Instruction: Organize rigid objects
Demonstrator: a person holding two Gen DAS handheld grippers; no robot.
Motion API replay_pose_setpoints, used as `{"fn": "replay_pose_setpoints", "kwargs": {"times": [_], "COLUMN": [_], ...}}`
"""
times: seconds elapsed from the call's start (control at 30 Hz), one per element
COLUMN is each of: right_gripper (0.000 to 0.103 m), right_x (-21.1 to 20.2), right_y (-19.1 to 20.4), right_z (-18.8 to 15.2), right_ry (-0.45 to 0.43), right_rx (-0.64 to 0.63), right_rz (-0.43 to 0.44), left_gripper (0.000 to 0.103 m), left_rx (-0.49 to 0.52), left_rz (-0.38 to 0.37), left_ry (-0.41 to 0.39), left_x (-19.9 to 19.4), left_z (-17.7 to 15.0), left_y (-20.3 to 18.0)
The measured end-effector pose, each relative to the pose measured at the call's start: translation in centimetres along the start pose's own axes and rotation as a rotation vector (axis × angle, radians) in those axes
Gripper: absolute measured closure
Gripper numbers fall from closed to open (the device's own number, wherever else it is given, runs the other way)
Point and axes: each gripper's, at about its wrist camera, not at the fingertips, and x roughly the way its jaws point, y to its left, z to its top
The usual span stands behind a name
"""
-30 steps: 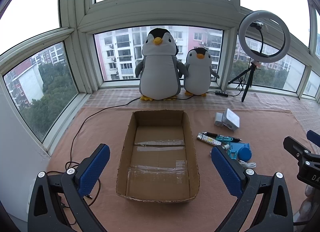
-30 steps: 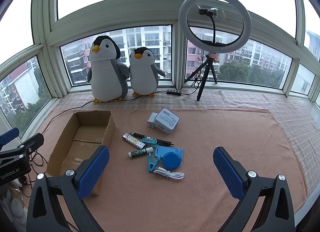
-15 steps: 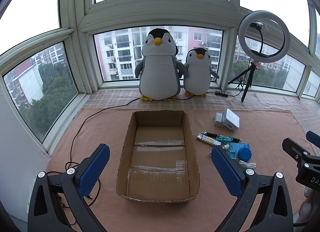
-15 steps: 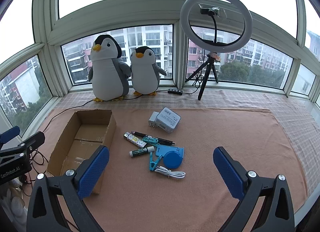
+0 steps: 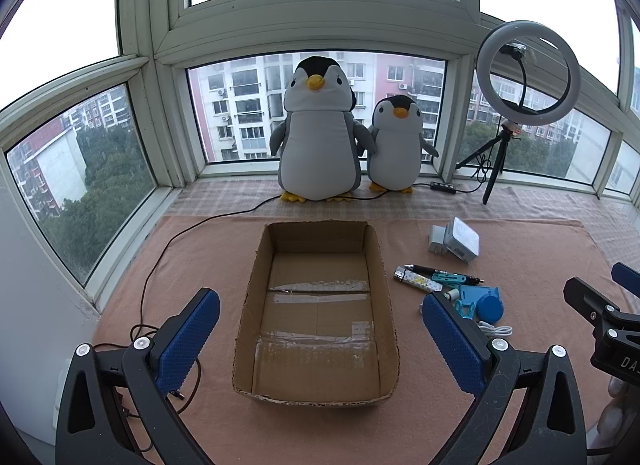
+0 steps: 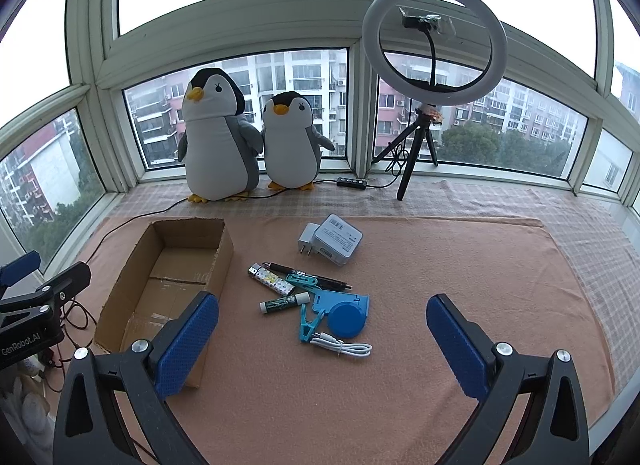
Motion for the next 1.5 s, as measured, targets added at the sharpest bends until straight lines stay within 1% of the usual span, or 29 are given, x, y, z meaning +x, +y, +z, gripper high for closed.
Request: {"fn": "replay_pose_setpoints", "kwargs": {"times": [0.5, 0.87, 1.0, 1.13, 1.23, 1.4, 1.43, 1.5], "right_gripper": [0.000, 0.000, 0.000, 0.000, 0.000, 0.000, 0.000, 0.000], "right_x": [0.3, 0.7, 1.2, 2.0, 2.8, 4.9, 5.2, 6.1], "right_y": [0.4, -0.2, -1.6, -3.6, -5.1, -8.2, -8.6, -9.4], "right_z": [-0.1, -0.3, -0.7, -1.1, -1.7, -3.0, -3.2, -3.9], "right_ry": [0.002, 0.000, 0.010, 0.041, 0.069, 0.148, 0.156, 0.181], "right_rx": [-0.006, -0.020, -0.013, 0.017, 0.028, 0.080, 0.084, 0.085], "right_rz": [0.006, 0.021, 0.021, 0.021, 0.001, -0.030, -0.032, -0.031], "left_gripper": [0.000, 0.000, 0.000, 0.000, 0.000, 0.009, 0.013, 0.015], "left_rx": [-0.001, -0.004, -0.033, -0.082, -0.111, -0.149, -0.151, -0.158], "left_rz": [-0.001, 0.020, 0.057, 0.102, 0.143, 0.171, 0.176, 0.173], "left_ry": [0.004, 0.029, 0.070, 0.143, 0.193, 0.279, 0.293, 0.324], "left_x": [0.2, 1.7, 3.5, 6.4, 8.6, 12.4, 13.0, 14.4], "left_z": [0.0, -0.3, -0.9, -2.1, -3.3, -5.3, -5.7, -6.6], "left_y": [0.1, 1.1, 3.0, 5.8, 7.8, 10.2, 10.5, 11.0]}}
